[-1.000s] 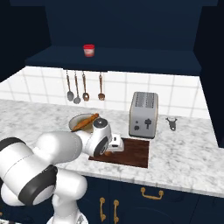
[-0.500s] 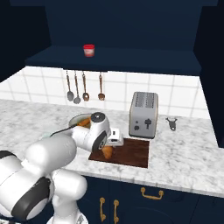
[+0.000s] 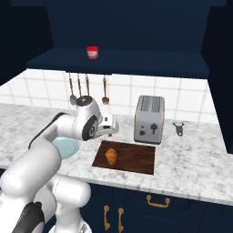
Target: From the different types of pastries on the counter, select a croissant and place it on the cutting board. Then retrieve a jar of jam from the cabinet and place it alongside the croissant on the cutting board.
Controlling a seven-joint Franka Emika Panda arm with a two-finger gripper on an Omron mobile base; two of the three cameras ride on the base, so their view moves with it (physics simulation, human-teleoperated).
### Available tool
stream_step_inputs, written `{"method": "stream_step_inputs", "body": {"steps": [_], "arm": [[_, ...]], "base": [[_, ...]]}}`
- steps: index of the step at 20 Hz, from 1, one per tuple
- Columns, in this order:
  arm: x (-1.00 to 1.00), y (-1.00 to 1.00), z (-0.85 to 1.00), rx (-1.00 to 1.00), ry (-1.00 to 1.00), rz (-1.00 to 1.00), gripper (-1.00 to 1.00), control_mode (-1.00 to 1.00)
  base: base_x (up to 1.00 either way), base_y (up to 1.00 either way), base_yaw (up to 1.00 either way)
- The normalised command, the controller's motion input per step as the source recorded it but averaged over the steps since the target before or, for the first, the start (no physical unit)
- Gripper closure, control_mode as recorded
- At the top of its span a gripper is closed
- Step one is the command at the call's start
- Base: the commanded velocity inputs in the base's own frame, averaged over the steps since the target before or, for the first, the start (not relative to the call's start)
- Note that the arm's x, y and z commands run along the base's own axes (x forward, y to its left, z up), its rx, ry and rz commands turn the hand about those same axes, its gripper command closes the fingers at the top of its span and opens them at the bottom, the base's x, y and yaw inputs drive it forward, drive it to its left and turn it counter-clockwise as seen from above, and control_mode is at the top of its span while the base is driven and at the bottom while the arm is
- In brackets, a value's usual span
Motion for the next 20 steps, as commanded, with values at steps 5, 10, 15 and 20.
{"method": "stream_step_inputs", "body": {"steps": [5, 10, 15, 20], "arm": [[-0.02, 0.17, 0.99, 0.00, 0.04, 0.02, -1.00, -1.00], [0.00, 0.26, 0.99, 0.05, 0.00, 0.10, -1.00, -1.00], [0.00, 0.49, 0.87, 0.11, 0.01, 0.17, -1.00, -1.00], [0.03, 0.48, 0.79, 0.07, -0.02, 0.08, -1.00, -1.00]], "base": [[0.00, 0.00, 0.00], [0.00, 0.00, 0.00], [0.00, 0.00, 0.00], [0.00, 0.00, 0.00]]}}
